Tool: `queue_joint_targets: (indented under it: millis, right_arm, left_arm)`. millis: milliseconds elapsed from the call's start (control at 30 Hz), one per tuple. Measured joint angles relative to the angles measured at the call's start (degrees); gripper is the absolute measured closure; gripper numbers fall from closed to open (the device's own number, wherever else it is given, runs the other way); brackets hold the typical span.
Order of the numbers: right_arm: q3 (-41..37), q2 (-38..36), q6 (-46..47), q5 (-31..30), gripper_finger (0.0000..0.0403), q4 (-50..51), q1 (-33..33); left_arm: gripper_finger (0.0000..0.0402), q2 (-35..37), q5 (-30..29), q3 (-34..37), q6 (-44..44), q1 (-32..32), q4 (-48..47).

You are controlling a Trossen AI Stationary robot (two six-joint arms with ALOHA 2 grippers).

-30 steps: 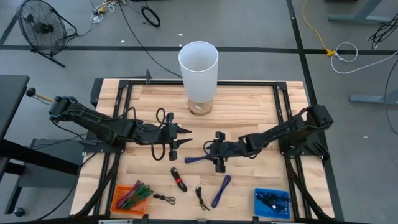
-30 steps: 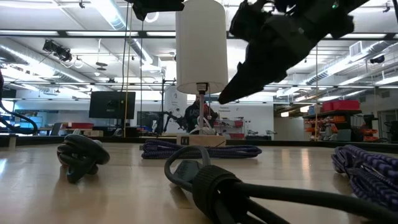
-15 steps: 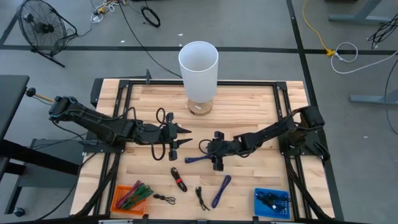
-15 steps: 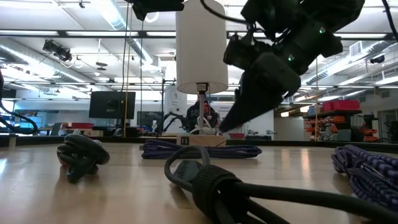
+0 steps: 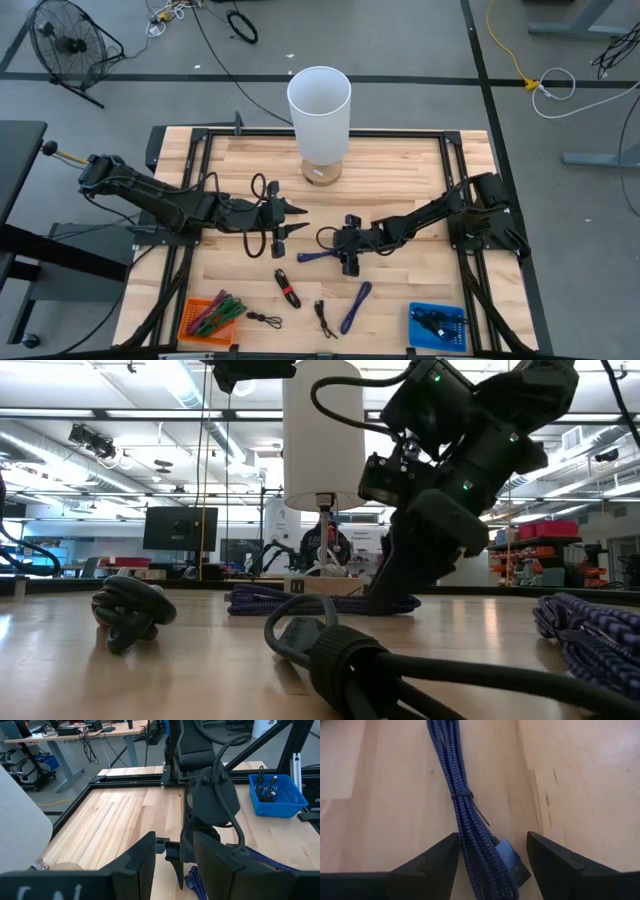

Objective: Pick & Place USB Port
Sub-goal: Put the black and violet charger cable into the orange bin

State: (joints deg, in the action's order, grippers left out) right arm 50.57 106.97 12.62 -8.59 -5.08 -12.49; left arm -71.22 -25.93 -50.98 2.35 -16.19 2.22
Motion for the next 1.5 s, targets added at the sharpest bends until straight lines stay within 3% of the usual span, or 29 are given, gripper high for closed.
queue_joint_targets:
  millis: [167, 233, 333, 400, 633, 933, 1167, 1500]
  right_arm:
    - [0.13, 0.22, 0.48, 0.2, 0.0205, 0.83, 0.05]
    - [0.18, 0.22, 0.6, 0.26, 0.0251, 1.91, 0.09]
    - [0.24, 0.12, 0.83, 1.68, 0.0354, 2.51, 0.32]
    - [0.24, 0.04, -0.06, 3.81, 0.0379, 2.2, 0.66]
    - [0.78, -2.24, -0.76, 4.83, 0.0388, 4.72, 1.62]
    - [3.1, -12.61, -2.62, -3.09, 0.0391, 8.63, 1.64]
    - [3.11, -22.66, -1.13, -14.9, 0.0391, 10.61, 1.61]
    - [3.26, -30.02, -6.72, -13.85, 0.0391, 0.82, -0.32]
  left_arm:
    - [0.0262, 0.0, 0.01, -0.02, 0.0, 0.0, 0.0]
    - [0.0262, 0.0, 0.01, 0.0, 0.0, 0.0, 0.0]
    - [0.0262, 0.0, 0.02, 0.0, 0.0, 0.0, 0.0]
    - [0.0262, 0.0, 0.01, 0.0, 0.0, 0.0, 0.0]
    - [0.0262, 0.0, 0.0, -0.02, 0.0, -0.02, 0.02]
    - [0.0262, 0.0, 0.02, 0.0, 0.02, -0.01, 0.03]
    - [0.0262, 0.0, 0.02, -0.01, 0.0, -0.02, 0.11]
    - [0.0262, 0.0, 0.02, -0.02, 0.02, 0.0, 0.63]
